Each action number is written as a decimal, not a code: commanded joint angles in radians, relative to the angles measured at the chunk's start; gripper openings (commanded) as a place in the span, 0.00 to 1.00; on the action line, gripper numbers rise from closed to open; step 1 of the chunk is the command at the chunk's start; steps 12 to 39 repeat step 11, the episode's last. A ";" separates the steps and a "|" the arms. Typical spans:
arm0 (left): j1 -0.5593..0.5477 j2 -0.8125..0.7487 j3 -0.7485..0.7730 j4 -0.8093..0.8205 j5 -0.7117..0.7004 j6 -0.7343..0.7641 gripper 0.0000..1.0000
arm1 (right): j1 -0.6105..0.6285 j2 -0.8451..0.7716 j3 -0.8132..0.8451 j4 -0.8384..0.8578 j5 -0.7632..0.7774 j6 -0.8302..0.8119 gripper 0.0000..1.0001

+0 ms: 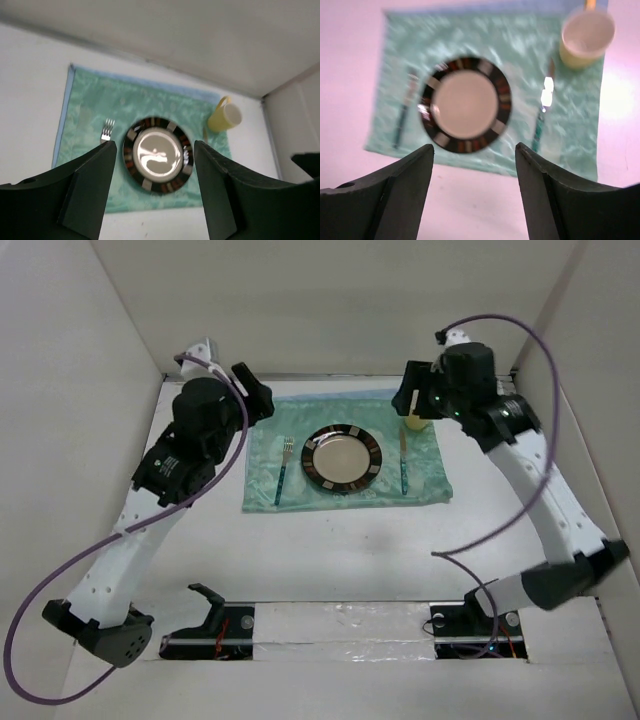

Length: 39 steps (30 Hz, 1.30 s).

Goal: Set the dinner table for one person

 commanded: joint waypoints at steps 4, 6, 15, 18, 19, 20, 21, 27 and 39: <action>0.003 -0.039 0.286 0.030 -0.131 0.127 0.63 | 0.008 -0.435 -0.011 0.330 0.201 0.062 0.83; 0.003 -0.082 0.316 0.055 -0.165 0.158 0.64 | -0.013 -0.522 -0.065 0.449 0.241 0.078 0.88; 0.003 -0.164 0.212 0.141 -0.192 0.204 0.71 | -0.068 -0.553 -0.102 0.422 0.248 0.121 1.00; 0.003 -0.164 0.212 0.141 -0.192 0.204 0.71 | -0.068 -0.553 -0.102 0.422 0.248 0.121 1.00; 0.003 -0.164 0.212 0.141 -0.192 0.204 0.71 | -0.068 -0.553 -0.102 0.422 0.248 0.121 1.00; 0.003 -0.164 0.212 0.141 -0.192 0.204 0.71 | -0.068 -0.553 -0.102 0.422 0.248 0.121 1.00; 0.003 -0.164 0.212 0.141 -0.192 0.204 0.71 | -0.068 -0.553 -0.102 0.422 0.248 0.121 1.00; 0.003 -0.164 0.212 0.141 -0.192 0.204 0.71 | -0.068 -0.553 -0.102 0.422 0.248 0.121 1.00; 0.003 -0.164 0.212 0.141 -0.192 0.204 0.71 | -0.068 -0.553 -0.102 0.422 0.248 0.121 1.00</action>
